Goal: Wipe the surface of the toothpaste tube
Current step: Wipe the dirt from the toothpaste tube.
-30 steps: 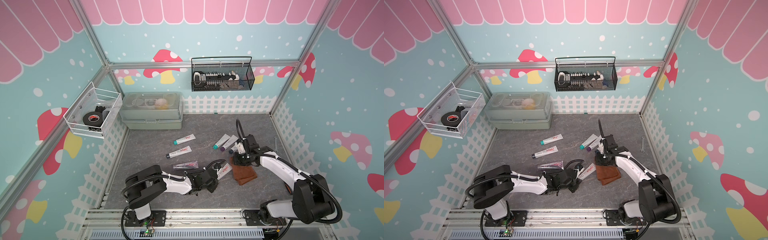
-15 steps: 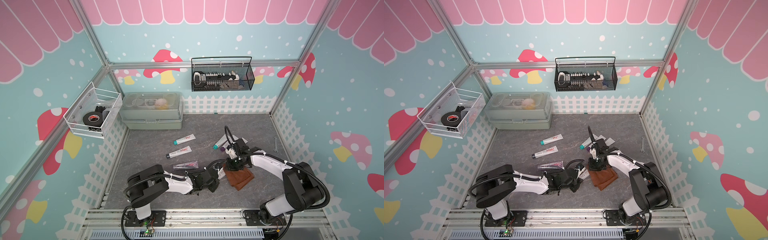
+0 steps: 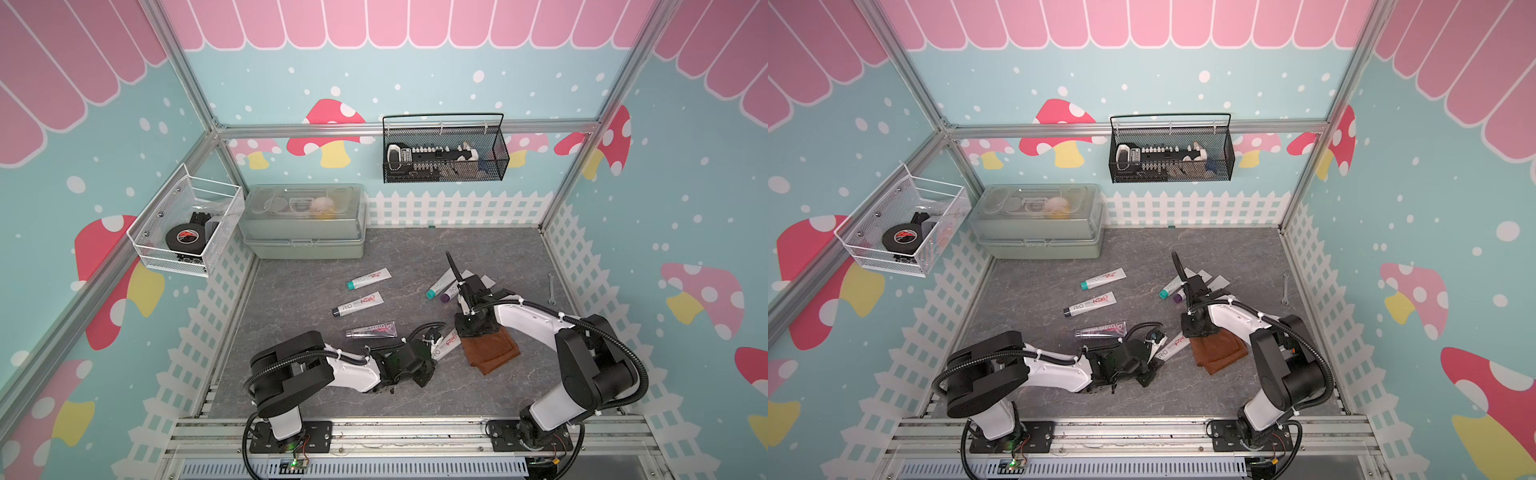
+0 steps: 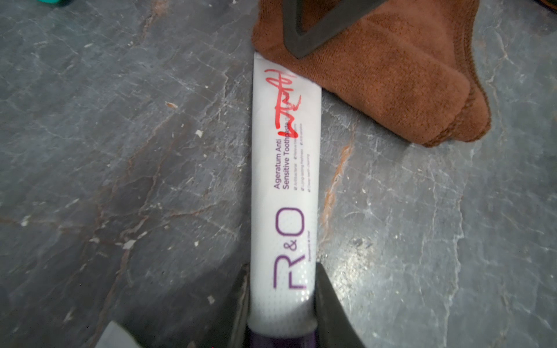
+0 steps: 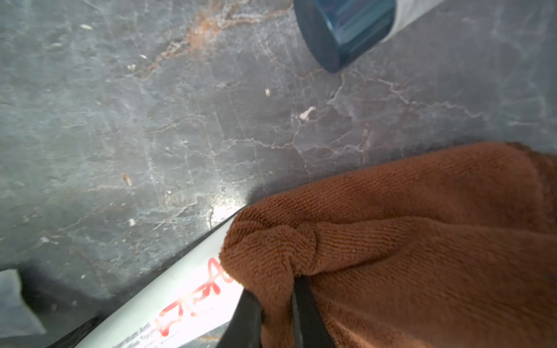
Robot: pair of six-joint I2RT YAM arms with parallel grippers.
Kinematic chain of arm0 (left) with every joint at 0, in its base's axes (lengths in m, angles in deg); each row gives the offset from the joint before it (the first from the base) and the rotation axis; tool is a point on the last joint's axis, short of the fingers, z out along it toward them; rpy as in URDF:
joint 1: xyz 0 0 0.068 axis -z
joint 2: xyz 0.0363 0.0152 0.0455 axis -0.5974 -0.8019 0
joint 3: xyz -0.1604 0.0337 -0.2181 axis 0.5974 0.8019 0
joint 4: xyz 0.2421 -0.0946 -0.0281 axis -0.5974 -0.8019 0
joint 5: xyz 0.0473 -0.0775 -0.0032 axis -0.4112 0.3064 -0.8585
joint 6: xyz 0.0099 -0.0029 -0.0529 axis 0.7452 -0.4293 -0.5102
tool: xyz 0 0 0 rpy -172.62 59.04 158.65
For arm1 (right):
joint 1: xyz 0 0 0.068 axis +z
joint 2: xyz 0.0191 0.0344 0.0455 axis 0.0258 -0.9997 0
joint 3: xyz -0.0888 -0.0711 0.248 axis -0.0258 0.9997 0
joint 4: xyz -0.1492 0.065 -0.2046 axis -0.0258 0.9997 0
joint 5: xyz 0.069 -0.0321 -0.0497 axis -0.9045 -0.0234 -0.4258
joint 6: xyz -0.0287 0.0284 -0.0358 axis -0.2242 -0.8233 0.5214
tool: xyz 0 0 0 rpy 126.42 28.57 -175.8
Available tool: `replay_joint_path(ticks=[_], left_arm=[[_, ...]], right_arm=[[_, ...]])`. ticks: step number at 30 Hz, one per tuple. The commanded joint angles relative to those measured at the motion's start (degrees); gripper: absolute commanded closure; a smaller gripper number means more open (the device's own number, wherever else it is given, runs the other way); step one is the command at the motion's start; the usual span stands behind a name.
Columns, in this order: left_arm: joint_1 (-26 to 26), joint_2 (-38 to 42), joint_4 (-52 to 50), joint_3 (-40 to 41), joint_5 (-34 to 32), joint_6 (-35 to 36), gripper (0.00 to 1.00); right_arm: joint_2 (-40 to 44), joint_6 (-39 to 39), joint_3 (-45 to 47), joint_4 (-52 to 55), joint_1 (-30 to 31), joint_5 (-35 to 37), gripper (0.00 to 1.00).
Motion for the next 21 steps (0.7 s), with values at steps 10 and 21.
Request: replay_joint_path(ticks=[10, 21], left_arm=[[0.20, -2.24, -1.30, -0.27, 1.37, -0.57, 0.82], [-0.02, 0.32, -0.47, 1.70, -0.36, -1.06, 0.82]], right_arm=[[4.50, -0.20, 3.21, -1.05, 3.42, -18.74, 0.86], [-3.31, -0.75, 1.86, 5.48, 4.26, 8.69, 0.87]])
